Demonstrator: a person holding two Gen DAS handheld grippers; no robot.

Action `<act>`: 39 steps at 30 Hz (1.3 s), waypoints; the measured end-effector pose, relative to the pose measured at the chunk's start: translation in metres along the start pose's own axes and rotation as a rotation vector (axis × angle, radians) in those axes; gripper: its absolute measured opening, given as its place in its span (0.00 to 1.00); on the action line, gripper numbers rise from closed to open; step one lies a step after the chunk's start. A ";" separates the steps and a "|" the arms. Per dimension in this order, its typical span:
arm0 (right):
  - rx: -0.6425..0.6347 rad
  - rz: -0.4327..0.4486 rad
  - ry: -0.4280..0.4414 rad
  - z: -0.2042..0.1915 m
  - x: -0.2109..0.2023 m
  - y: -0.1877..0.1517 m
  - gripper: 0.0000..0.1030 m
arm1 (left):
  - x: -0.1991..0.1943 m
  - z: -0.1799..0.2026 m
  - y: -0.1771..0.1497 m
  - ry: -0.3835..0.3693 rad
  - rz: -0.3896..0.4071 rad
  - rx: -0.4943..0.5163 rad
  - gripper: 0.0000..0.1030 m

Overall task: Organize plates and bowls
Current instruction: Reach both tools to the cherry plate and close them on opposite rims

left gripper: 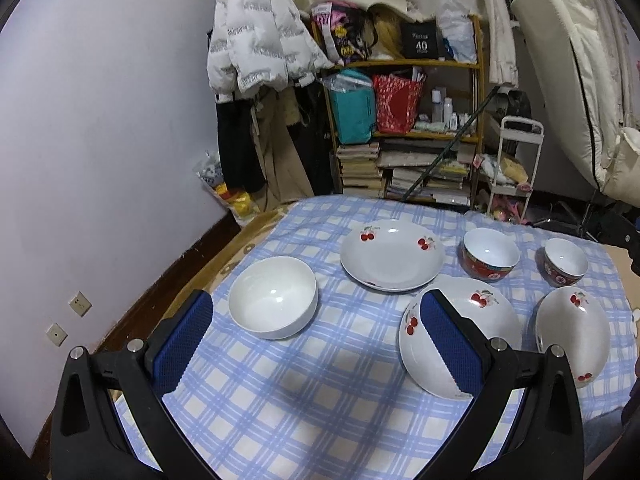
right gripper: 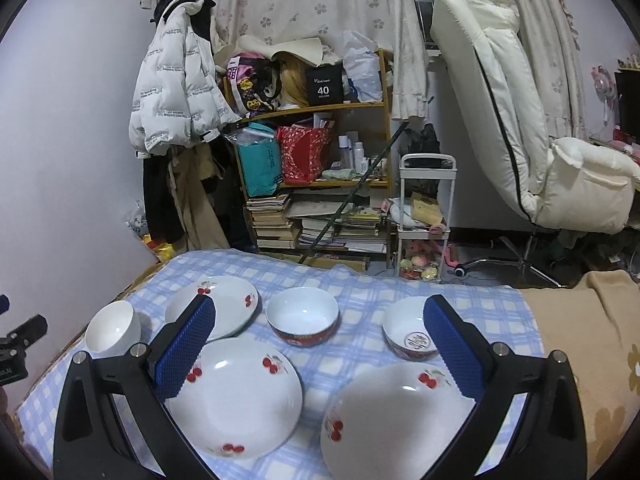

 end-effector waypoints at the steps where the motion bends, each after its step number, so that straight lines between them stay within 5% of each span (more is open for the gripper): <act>1: 0.003 -0.008 0.003 0.001 0.005 0.004 1.00 | 0.007 0.002 0.002 -0.003 -0.014 0.004 0.99; 17: -0.027 -0.218 0.025 -0.008 0.098 -0.016 0.94 | 0.101 0.035 -0.009 -0.064 -0.197 0.013 0.99; 29: -0.089 -0.374 0.047 -0.014 0.154 -0.033 0.66 | 0.155 0.051 -0.024 -0.146 -0.341 0.019 0.99; 31: -0.108 -0.407 0.059 -0.019 0.164 -0.037 0.53 | 0.161 0.056 -0.026 -0.159 -0.363 0.036 0.96; 34: -0.126 -0.449 0.061 -0.024 0.177 -0.045 0.49 | 0.169 0.061 -0.029 -0.194 -0.404 0.052 0.91; 39: -0.124 -0.499 0.075 -0.023 0.189 -0.052 0.43 | 0.184 0.069 -0.038 -0.235 -0.473 0.066 0.68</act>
Point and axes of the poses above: each gripper's, at about its wrist camera, not at the fingertips, and x roughly the way its jaws point, z to its right, y to its top, the point moved 1 cm from there along x, roughly the way its jaws point, and after that the axes turned 11 degrees about -z, right-handed, at the moved point
